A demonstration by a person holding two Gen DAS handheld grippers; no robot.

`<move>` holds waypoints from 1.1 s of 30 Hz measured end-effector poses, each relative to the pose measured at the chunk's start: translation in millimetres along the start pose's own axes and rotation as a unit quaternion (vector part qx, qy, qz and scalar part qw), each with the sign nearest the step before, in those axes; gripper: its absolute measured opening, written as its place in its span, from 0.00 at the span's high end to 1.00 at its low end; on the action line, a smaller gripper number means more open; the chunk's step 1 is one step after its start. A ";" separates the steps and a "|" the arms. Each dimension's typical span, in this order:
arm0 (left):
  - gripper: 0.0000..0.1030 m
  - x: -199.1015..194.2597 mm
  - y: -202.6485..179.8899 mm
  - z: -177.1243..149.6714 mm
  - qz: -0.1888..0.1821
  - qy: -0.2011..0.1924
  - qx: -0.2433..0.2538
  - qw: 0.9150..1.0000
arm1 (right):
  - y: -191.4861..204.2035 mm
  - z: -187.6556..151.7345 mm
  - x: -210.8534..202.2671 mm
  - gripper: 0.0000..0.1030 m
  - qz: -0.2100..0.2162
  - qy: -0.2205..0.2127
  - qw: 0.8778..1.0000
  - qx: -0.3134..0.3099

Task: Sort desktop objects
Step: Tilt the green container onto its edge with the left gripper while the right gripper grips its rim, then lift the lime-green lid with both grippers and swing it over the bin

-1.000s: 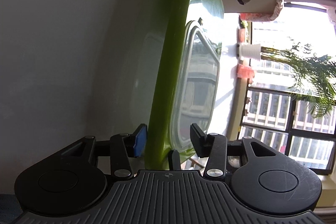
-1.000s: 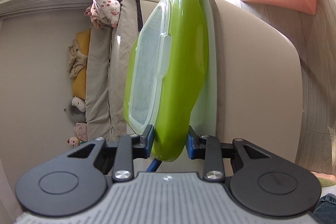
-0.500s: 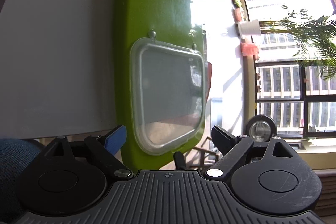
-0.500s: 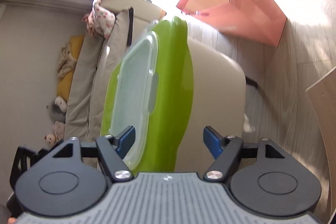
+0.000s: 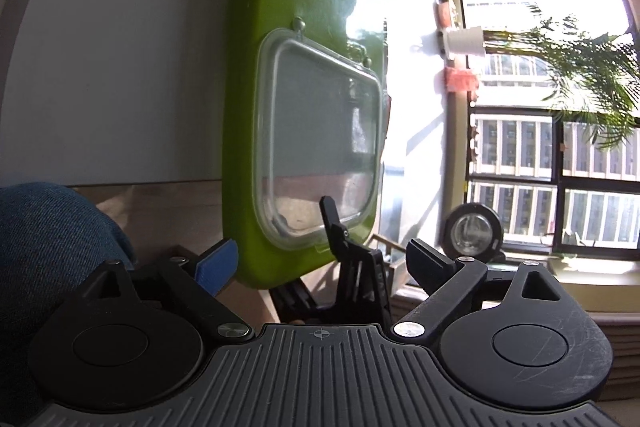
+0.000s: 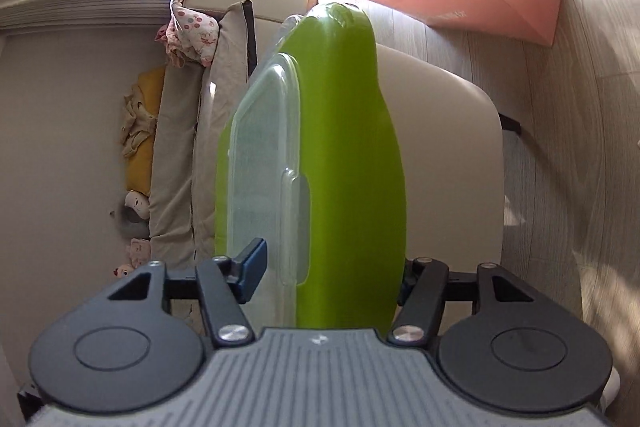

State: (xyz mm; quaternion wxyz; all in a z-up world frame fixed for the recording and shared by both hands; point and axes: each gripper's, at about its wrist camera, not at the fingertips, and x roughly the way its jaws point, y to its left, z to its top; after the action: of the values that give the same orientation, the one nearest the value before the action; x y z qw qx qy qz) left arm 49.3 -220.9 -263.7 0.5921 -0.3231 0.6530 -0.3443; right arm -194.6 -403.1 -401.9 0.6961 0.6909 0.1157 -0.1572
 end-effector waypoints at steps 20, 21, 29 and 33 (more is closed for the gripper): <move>0.04 73.9 -33.7 27.1 0.016 -0.011 0.073 0.997 | -52.3 53.7 -86.1 0.70 0.183 0.133 0.958 0.176; 0.04 79.5 -32.5 31.3 0.018 -0.009 0.063 0.998 | -56.7 54.8 -83.4 0.70 0.187 0.138 0.956 0.181; 0.49 76.5 -27.8 27.4 0.047 -0.038 0.109 0.992 | -71.5 68.9 -77.4 0.65 0.161 0.124 0.964 0.168; 0.57 59.1 -41.8 16.4 0.050 -0.060 0.139 0.987 | -67.6 71.4 -72.9 0.61 0.135 0.111 0.973 0.150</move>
State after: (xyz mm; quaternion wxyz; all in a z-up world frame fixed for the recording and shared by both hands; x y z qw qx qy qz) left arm 60.9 -294.1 -262.4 0.6855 -0.2250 0.5776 -0.3818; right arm -291.6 -469.8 -435.5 0.5824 0.8095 0.0735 0.0003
